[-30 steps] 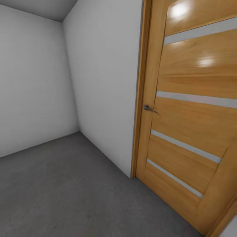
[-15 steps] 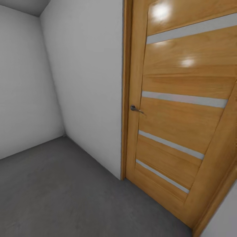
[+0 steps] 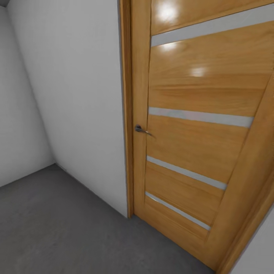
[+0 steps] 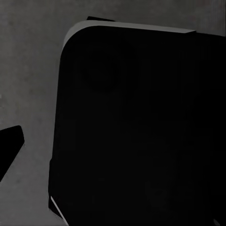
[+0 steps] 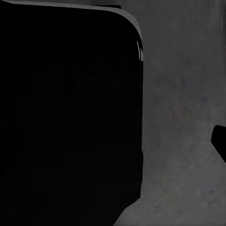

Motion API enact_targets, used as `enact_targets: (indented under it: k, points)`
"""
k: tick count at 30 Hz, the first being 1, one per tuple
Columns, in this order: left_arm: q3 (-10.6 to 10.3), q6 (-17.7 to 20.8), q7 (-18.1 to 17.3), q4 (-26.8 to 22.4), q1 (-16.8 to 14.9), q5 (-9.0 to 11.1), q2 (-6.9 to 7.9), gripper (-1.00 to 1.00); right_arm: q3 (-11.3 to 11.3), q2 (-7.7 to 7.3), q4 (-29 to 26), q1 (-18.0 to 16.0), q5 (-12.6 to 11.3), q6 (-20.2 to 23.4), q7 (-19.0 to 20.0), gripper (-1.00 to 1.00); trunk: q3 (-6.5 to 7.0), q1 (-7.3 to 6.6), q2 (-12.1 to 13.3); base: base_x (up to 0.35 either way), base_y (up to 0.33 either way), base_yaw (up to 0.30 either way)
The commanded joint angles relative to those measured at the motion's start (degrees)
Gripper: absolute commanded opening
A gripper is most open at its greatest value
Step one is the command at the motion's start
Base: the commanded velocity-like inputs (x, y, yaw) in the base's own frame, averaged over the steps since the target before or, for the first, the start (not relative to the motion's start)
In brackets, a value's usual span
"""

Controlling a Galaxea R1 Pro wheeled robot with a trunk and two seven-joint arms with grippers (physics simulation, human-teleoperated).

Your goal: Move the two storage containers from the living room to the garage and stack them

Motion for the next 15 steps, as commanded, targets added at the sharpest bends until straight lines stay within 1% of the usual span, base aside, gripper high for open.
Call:
enact_targets:
  k: [1,4,6,15]
  points:
    - [0.1,-0.1,-0.1,-0.1,0.0,0.5,-0.01,1.00,0.5,0.02,0.0,0.0,-0.5,-0.2,-0.1,1.00,-0.03,0.04,0.0,0.312,0.000,-0.234]
    - [0.1,-0.1,-0.1,-0.1,0.0,0.5,-0.01,1.00,0.5,0.03,0.0,0.0,-0.5,-0.2,-0.1,1.00,-0.03,0.04,0.0,0.294,0.000,-0.191]
    - [0.1,-0.1,0.0,-0.1,0.0,0.5,-0.01,1.00,0.5,0.03,0.0,0.0,-0.6,-0.2,-0.1,1.00,-0.03,0.04,0.0,0.264,0.000,-0.088]
    - [0.1,-0.1,-0.1,-0.1,0.0,0.5,-0.01,1.00,0.5,0.03,0.0,0.0,-0.4,-0.2,-0.1,1.00,-0.03,0.04,0.0,0.222,0.000,-0.021]
